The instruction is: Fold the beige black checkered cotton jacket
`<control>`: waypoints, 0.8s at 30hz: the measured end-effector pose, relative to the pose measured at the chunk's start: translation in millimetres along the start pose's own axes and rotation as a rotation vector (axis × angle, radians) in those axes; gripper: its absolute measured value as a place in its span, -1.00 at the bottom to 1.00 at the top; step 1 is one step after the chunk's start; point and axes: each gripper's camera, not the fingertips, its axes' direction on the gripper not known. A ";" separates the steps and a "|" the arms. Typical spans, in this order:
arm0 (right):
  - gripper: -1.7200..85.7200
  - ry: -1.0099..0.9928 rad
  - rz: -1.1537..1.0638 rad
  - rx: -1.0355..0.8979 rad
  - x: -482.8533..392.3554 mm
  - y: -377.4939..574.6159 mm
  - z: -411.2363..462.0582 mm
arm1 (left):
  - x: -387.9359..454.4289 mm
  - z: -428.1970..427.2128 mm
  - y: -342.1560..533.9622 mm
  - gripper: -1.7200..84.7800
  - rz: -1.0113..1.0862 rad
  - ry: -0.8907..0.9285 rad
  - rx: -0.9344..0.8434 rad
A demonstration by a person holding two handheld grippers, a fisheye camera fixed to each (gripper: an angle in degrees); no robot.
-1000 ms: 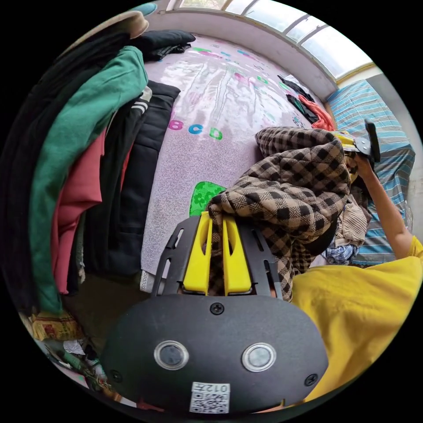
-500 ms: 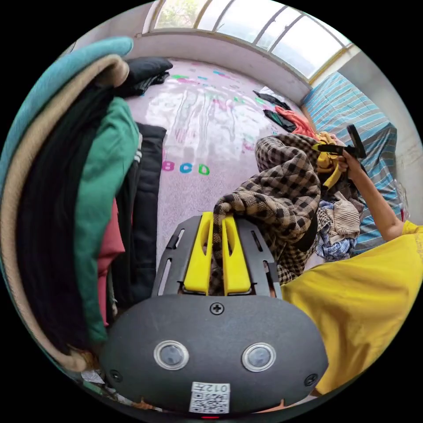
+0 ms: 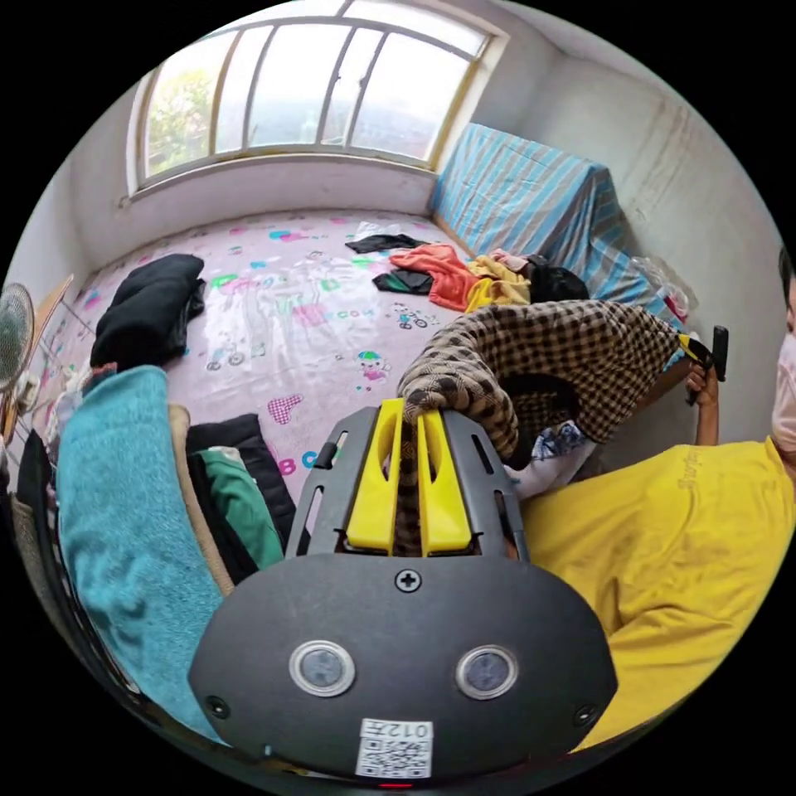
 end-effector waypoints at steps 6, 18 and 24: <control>-0.92 0.123 0.321 0.200 119.0 20.4 10.1 | -47.3 73.8 -84.7 -0.94 -0.117 -0.053 -0.188; -0.96 0.958 -0.070 -0.249 143.0 42.9 287.7 | 23.0 161.8 -119.7 -0.94 -0.085 -0.241 0.010; -0.95 0.600 0.108 -0.752 198.9 73.6 397.6 | 125.2 284.5 -105.4 -0.95 0.230 -0.059 -0.592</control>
